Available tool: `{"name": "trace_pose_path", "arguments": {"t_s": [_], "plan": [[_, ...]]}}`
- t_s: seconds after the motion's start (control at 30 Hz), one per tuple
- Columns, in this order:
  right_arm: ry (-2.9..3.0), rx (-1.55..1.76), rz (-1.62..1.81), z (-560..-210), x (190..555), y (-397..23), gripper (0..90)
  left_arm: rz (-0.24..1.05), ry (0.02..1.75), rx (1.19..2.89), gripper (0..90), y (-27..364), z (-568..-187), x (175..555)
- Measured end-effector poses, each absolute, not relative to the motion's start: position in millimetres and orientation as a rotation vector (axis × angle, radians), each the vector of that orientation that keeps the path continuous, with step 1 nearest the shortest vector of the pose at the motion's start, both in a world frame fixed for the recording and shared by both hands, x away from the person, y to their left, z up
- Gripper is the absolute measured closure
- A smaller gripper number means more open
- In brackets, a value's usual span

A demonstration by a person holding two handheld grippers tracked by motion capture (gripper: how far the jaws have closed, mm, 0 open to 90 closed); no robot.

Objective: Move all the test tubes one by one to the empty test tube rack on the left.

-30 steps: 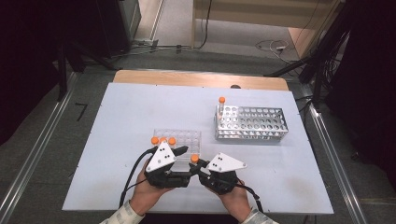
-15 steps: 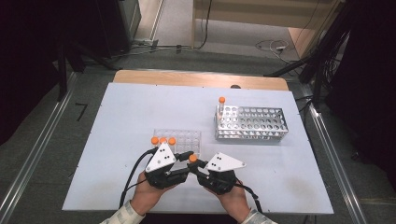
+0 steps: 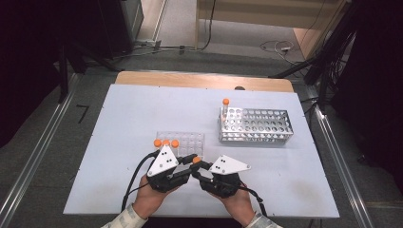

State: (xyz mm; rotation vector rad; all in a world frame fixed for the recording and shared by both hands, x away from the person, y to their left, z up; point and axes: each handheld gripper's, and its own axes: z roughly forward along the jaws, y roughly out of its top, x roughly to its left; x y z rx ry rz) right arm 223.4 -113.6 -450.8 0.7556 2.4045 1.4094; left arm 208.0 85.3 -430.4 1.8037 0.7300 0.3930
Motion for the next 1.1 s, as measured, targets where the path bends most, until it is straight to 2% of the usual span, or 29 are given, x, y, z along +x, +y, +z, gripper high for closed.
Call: {"name": "trace_pose_path", "arguments": {"t_s": [0.2, 0.27, 0.47, 1.1], "plan": [[2.411, 0.745, 1.43, -447.8, 221.3, -116.8, 25.2, 0.401, 0.736, 1.775, 70.6, 89.4, -423.9, 208.0], [2.407, 0.749, 1.436, -447.6, 222.4, -119.4, 20.5, 0.404, 0.736, 1.764, 70.5, 90.5, -421.2, 207.6], [2.394, 0.776, 1.442, -447.0, 223.4, -124.8, 18.5, 0.412, 0.752, 1.746, 70.6, 94.5, -414.7, 208.3], [2.383, 0.812, 1.427, -449.4, 227.7, -133.2, 20.7, 0.479, 0.857, 1.662, 70.6, 119.3, -395.0, 236.7]]}}
